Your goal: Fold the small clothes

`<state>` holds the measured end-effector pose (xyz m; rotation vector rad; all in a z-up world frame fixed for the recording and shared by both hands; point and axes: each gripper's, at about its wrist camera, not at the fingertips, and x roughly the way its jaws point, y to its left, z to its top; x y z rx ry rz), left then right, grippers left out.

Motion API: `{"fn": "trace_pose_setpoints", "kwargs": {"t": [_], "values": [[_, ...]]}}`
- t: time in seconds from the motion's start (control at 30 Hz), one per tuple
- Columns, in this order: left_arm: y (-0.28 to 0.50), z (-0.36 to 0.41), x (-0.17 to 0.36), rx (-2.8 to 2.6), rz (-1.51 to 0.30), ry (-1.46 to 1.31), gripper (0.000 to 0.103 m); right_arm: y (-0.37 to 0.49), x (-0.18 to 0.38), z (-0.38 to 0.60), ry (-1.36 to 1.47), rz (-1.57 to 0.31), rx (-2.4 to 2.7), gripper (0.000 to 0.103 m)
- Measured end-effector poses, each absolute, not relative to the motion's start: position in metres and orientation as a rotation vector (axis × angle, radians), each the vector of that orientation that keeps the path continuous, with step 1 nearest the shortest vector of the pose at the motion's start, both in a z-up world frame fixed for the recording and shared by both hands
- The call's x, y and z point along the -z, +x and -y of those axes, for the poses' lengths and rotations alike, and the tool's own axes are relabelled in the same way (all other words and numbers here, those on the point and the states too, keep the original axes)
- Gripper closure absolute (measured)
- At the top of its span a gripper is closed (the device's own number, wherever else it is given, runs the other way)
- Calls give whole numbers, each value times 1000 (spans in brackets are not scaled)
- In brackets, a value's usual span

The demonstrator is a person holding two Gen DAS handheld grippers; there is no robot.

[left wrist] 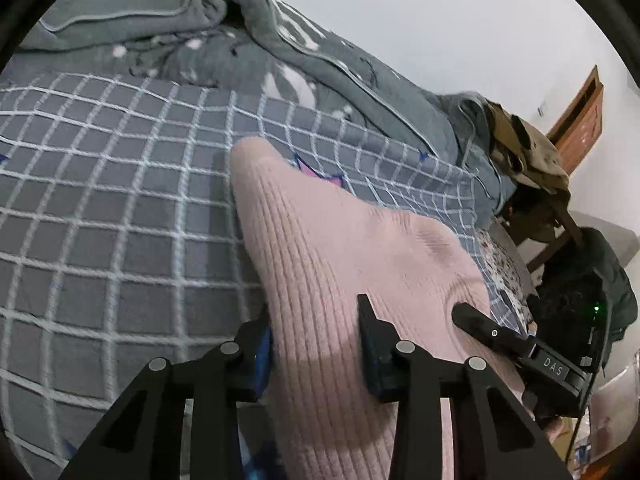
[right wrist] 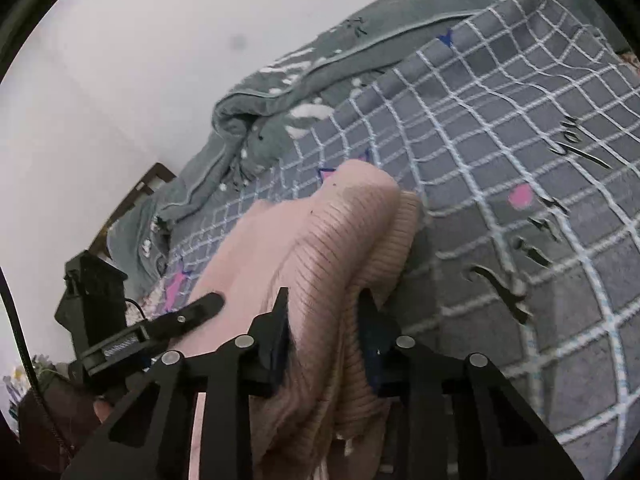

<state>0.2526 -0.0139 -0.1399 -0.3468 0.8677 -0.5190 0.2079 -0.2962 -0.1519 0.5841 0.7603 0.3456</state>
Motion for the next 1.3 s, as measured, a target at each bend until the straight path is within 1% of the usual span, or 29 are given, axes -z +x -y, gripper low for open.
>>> {"fn": "trace_pose_setpoints", "kwargs": {"t": [0.07,0.17,0.33,0.47,0.53,0.6,0.63,0.7,0.77,0.9,1.1,1.17,1.3], "values": [[257,1,135,481,-860,-336,68,221,150,284,579,-763,-358,78],[263,-21,128,419,-840,-312,68,241,148,257,548,-773,-388,79],[274,-60,123,352,-829,-319,68,266,151,216,513,-786,-452,80],[281,-64,132,357,-850,-309,65,270,161,203,441,-779,-433,80],[280,-53,135,315,-849,-234,61,269,165,206,430,-783,-417,77],[278,-47,132,283,-830,-172,54,266,163,207,405,-773,-405,74],[277,-46,131,276,-823,-160,54,264,161,207,377,-760,-391,71],[275,-47,132,261,-812,-156,49,259,158,204,325,-740,-362,68],[272,-51,135,248,-805,-168,46,256,155,201,284,-730,-339,61],[267,-59,136,251,-783,-188,42,251,150,200,248,-709,-318,60],[259,-72,132,253,-744,-210,41,247,142,202,227,-695,-297,60],[257,-77,130,241,-729,-215,41,248,141,203,238,-697,-296,60],[254,-81,128,211,-701,-201,37,253,146,203,301,-707,-303,60]]}}
